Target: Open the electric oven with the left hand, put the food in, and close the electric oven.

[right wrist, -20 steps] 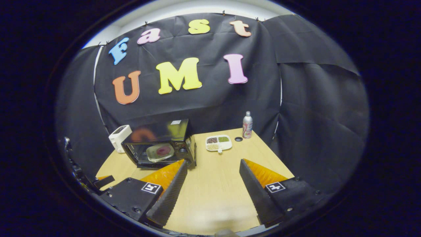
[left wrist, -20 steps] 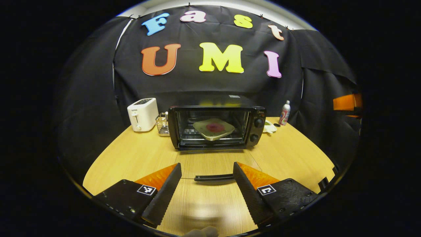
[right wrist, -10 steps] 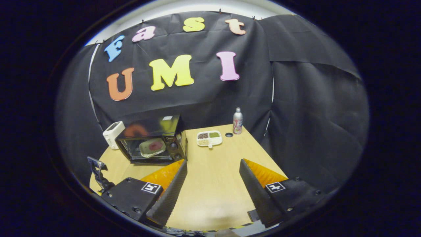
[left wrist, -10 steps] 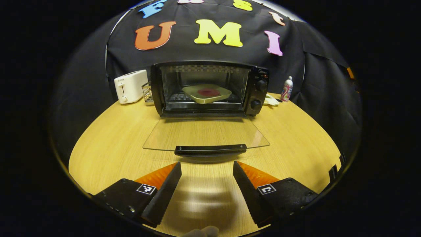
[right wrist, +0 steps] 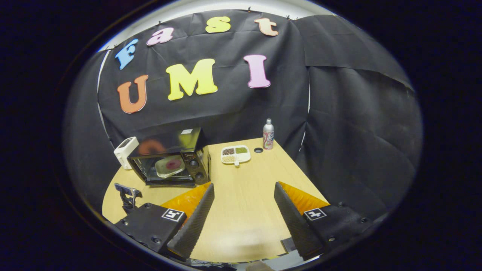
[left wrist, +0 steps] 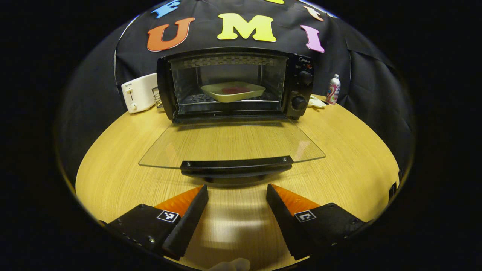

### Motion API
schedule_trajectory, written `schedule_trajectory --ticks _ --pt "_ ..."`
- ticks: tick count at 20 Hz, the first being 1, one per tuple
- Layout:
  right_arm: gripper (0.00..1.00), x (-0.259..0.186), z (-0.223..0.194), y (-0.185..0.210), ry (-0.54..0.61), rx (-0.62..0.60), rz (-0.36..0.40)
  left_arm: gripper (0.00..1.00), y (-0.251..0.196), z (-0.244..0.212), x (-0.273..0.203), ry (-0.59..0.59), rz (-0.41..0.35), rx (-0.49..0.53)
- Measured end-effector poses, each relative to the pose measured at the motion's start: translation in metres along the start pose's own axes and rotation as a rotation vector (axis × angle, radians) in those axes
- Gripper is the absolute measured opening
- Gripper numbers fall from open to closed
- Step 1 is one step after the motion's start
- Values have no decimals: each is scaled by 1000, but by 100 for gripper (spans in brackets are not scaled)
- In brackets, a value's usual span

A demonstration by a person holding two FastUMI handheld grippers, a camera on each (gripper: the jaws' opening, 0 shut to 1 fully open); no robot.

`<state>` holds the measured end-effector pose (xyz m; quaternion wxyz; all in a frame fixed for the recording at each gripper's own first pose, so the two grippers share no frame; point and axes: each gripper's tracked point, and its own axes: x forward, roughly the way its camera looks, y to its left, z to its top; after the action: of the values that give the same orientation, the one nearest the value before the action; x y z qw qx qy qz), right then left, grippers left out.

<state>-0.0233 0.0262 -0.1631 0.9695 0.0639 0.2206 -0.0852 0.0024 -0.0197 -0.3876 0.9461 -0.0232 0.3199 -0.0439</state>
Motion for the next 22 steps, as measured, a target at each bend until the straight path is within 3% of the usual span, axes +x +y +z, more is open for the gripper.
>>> schedule_trajectory --ticks 3,4,5,7,8,10,11,14,15,22 --pt "96 5 -2 1 11 14 -1 96 0 2 3 5 8 1" --pt "100 5 -2 0 13 17 -1 96 0 4 3 7 9 -1" --pt "95 5 0 1 12 19 2 96 -1 6 1 6 7 -3" --pt "100 8 2 5 10 23 10 96 -3 15 -5 -3 3 -3" --pt "95 9 3 8 6 25 18 96 -2 22 -7 -12 -1 2" --pt "96 10 3 10 13 31 29 96 -1 36 -13 -29 -3 10" --pt "100 11 5 11 12 37 35 96 -1 44 -16 -40 -5 11" --pt "100 14 5 19 9 65 55 96 2 77 -17 -74 -7 8" --pt "95 15 5 20 10 73 59 96 2 90 -18 -95 -8 10" --pt "95 22 9 25 14 116 80 96 13 176 -3 -205 10 28"
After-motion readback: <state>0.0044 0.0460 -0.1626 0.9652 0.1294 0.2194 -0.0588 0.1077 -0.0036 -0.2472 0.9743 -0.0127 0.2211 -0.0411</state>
